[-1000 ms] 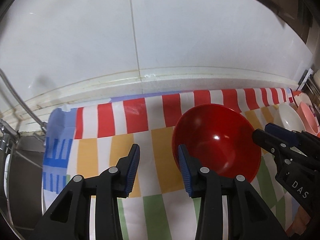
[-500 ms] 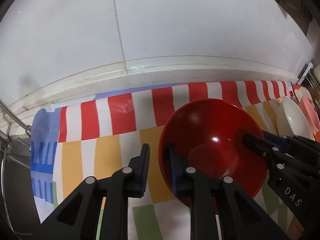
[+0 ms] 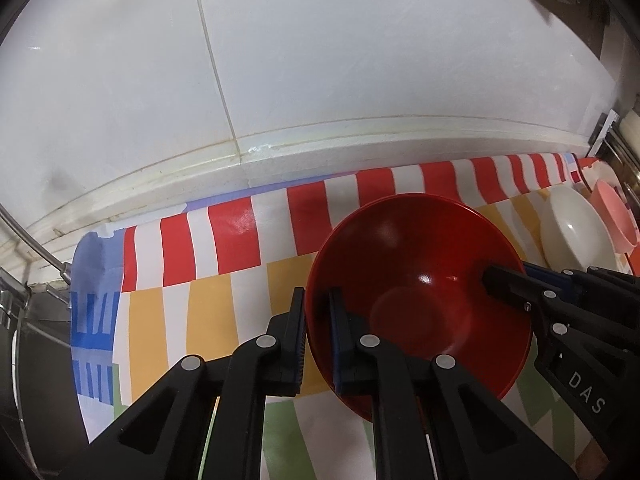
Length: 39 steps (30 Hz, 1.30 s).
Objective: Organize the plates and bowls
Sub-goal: 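Carry the red bowl with both grippers and lower it onto the green plate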
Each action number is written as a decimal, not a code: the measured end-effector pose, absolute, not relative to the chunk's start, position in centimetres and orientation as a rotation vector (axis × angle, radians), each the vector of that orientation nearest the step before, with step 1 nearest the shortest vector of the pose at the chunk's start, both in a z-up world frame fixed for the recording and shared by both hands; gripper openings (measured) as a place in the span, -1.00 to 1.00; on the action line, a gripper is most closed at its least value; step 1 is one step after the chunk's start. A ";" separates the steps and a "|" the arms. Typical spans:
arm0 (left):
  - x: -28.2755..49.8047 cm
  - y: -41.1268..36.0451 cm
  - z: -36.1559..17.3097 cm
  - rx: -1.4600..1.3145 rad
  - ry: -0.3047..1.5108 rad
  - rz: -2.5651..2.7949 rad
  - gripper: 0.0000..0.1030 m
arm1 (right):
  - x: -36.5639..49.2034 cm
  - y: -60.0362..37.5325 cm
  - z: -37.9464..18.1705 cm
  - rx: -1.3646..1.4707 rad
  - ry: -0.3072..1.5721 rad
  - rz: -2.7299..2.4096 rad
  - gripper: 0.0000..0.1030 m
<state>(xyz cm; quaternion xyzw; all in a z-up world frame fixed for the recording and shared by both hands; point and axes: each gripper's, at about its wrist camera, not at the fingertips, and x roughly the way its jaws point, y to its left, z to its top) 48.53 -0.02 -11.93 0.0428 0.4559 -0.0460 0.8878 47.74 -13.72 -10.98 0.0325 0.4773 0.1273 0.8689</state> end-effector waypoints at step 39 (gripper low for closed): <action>30.3 -12.0 -9.6 0.144 0.968 -0.388 -0.77 | 27.8 -25.5 -7.0 0.122 0.985 0.018 -0.79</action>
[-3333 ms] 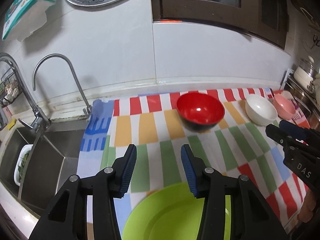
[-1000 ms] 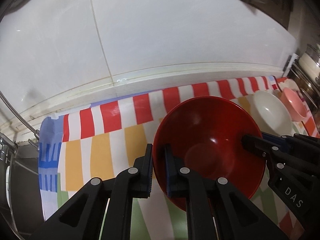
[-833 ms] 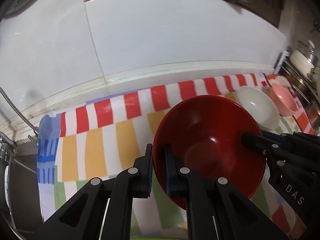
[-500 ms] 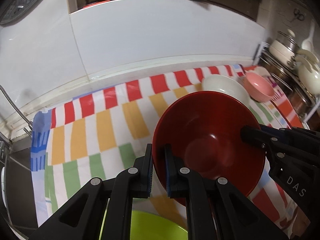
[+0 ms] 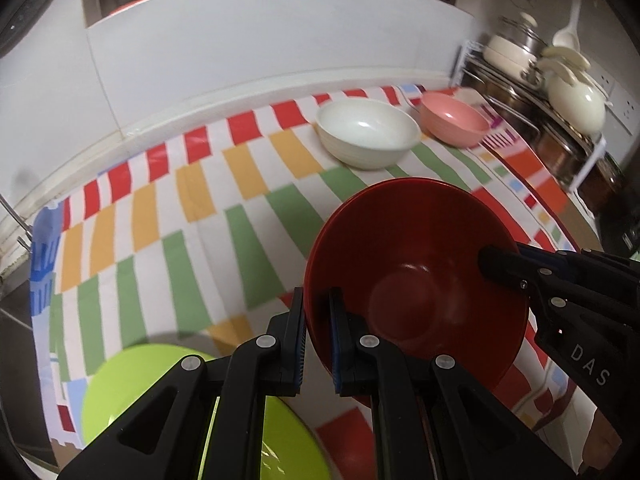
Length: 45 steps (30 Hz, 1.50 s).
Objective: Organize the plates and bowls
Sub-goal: 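Carry the red bowl with both grippers and lower it onto the green plate, then open both grippers and release the red bowl's rim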
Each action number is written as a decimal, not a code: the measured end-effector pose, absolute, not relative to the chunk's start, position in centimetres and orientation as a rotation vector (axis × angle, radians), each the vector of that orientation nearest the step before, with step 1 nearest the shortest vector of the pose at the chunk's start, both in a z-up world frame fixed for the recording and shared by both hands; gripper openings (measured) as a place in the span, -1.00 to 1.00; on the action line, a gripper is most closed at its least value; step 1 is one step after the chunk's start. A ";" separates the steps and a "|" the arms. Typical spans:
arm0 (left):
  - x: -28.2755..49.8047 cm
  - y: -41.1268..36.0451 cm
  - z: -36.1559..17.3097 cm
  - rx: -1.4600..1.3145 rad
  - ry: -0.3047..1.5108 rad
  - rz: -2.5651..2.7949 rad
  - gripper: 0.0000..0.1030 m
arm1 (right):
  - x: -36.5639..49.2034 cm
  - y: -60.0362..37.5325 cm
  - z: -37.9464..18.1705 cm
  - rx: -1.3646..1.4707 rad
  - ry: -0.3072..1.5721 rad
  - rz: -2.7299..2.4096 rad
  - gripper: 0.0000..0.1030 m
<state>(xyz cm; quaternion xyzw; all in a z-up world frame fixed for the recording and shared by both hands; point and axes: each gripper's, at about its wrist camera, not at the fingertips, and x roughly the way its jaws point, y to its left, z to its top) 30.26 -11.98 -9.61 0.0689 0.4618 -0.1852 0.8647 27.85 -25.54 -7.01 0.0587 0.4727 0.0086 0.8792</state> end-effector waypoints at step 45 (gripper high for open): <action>28.9 -17.1 -10.3 0.166 0.950 -0.427 -0.03 | 25.3 -31.8 -9.7 0.187 1.019 -0.059 -0.40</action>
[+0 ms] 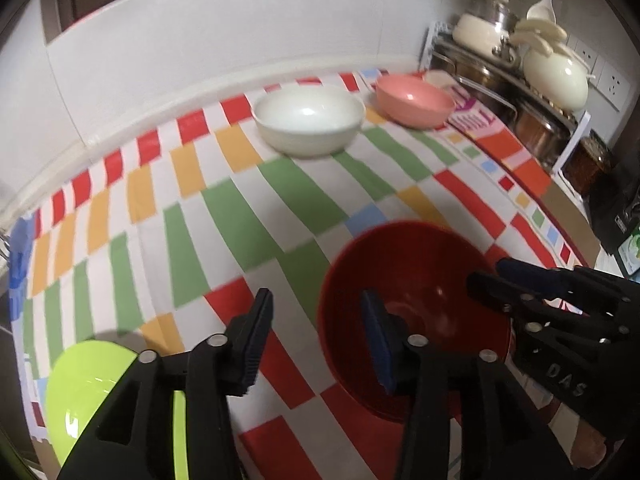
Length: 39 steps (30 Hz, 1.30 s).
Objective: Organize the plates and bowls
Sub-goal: 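Open both grippers and release the red bowl's rim, then move both grippers to the white bowl's rim and close them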
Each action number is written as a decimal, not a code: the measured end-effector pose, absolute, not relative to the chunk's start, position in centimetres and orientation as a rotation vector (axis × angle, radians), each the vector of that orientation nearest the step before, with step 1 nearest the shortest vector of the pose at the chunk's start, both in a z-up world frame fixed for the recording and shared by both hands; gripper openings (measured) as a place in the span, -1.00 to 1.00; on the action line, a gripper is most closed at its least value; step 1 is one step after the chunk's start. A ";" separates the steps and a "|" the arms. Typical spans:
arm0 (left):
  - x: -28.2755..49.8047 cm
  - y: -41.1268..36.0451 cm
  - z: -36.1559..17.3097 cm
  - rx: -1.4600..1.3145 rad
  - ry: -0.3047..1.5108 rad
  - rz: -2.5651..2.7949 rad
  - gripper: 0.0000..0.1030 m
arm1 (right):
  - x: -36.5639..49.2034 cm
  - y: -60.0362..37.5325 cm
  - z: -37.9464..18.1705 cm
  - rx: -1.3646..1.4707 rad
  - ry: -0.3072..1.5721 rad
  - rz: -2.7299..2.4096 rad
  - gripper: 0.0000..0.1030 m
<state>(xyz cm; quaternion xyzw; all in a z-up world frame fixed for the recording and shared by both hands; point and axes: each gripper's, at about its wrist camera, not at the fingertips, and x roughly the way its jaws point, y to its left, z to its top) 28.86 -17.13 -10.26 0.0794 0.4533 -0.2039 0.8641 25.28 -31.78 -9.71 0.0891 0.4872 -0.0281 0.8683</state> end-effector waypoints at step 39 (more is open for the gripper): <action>49.3 -19.5 -10.0 0.218 0.898 -0.370 -0.09 | 45.4 -34.8 -9.4 0.144 0.932 0.022 -0.41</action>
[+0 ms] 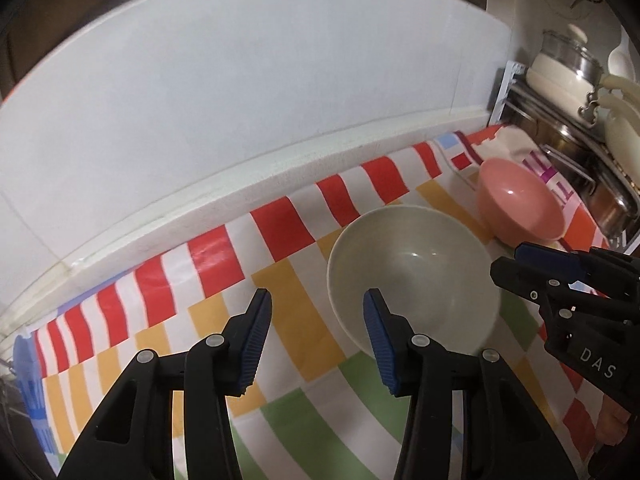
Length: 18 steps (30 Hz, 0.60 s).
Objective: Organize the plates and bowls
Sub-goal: 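Move both grippers to the white bowl's rim and close them, then carry the white bowl with both grippers and lower it onto the red bowl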
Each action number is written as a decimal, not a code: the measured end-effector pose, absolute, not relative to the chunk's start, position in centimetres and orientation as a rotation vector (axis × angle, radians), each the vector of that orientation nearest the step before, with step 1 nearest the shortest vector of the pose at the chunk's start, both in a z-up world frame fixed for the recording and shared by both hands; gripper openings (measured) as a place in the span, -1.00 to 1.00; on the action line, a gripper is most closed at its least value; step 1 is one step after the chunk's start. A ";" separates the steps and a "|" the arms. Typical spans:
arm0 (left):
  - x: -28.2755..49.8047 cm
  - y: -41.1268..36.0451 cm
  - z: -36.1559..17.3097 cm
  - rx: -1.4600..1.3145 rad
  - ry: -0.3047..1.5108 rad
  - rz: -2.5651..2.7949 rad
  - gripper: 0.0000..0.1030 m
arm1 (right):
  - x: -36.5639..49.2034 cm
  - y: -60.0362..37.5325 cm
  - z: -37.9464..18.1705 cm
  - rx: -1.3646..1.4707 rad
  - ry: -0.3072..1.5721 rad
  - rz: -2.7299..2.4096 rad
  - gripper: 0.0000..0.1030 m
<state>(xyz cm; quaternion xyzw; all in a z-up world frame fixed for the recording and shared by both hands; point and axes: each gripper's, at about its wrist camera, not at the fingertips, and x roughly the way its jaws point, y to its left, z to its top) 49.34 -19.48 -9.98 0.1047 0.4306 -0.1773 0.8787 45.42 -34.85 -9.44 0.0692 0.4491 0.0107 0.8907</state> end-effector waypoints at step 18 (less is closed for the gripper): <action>52.0 -20.8 -13.6 0.208 0.982 -0.413 -0.67 | 47.6 -34.8 -13.0 0.184 1.005 0.020 -0.63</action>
